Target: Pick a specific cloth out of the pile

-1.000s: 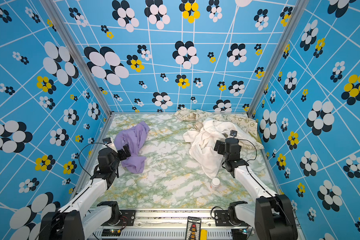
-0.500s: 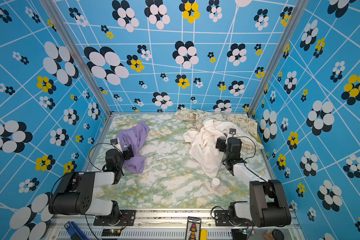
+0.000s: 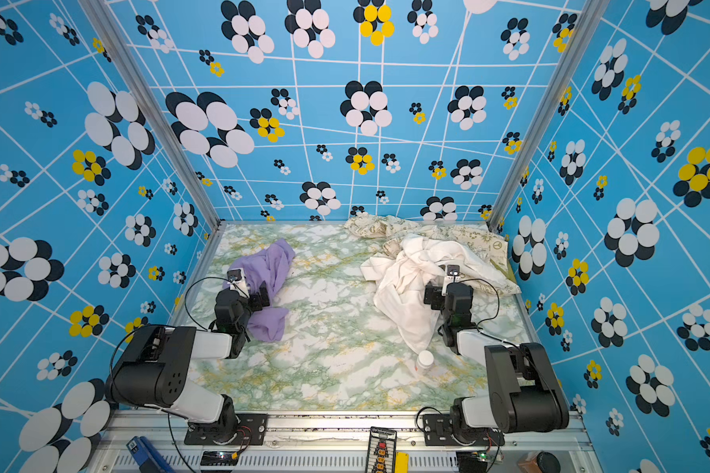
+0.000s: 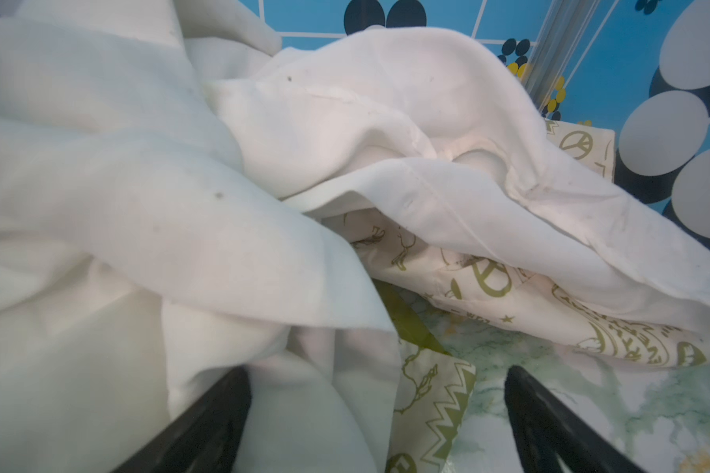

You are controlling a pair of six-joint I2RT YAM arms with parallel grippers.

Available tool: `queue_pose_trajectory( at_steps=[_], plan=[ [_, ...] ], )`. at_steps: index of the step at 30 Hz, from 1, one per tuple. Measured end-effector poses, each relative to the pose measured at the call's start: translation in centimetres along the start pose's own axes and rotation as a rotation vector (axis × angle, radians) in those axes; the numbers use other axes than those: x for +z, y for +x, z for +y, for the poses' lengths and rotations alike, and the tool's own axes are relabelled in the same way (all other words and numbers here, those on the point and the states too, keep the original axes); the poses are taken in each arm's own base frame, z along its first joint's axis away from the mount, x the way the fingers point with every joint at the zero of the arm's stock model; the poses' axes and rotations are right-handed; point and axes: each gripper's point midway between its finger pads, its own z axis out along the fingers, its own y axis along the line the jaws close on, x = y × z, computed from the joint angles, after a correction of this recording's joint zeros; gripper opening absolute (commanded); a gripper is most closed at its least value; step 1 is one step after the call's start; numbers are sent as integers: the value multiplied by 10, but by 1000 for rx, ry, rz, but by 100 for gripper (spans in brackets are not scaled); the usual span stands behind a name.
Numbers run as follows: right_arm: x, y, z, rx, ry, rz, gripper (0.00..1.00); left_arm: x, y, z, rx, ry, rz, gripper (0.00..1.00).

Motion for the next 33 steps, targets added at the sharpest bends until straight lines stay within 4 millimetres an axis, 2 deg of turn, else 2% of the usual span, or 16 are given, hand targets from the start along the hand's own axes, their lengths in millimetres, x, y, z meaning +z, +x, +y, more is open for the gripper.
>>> queue_pose_trajectory(
  at_steps=[2, 6, 12, 33],
  plan=[
    [5, 6, 2, -5, -8, -28, 99, 0, 0, 0, 1, -2, 0, 99],
    [7, 32, 1, -13, -5, 7, 99, 0, 3, 0, 3, -4, 11, 99],
    [9, 21, -3, -6, 21, -25, 99, 0, 3, 1, 3, -10, 14, 99],
    [9, 19, -7, -4, 39, -30, 99, 0, 3, 1, 3, -10, 14, 99]
  ],
)
